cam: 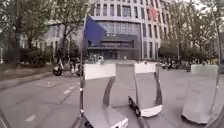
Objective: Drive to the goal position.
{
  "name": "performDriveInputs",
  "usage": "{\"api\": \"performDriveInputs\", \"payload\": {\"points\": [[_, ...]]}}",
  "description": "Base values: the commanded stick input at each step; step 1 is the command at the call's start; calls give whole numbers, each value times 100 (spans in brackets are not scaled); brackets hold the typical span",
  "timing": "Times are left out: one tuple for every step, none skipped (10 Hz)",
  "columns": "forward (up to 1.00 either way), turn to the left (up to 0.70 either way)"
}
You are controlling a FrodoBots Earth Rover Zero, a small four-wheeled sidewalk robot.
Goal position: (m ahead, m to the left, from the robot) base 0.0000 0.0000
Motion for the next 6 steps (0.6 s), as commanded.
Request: {"api": "performDriveInputs", "payload": {"points": [[0, -32], [0, 0], [0, 0], [0, 0], [0, 0], [0, 0]]}}
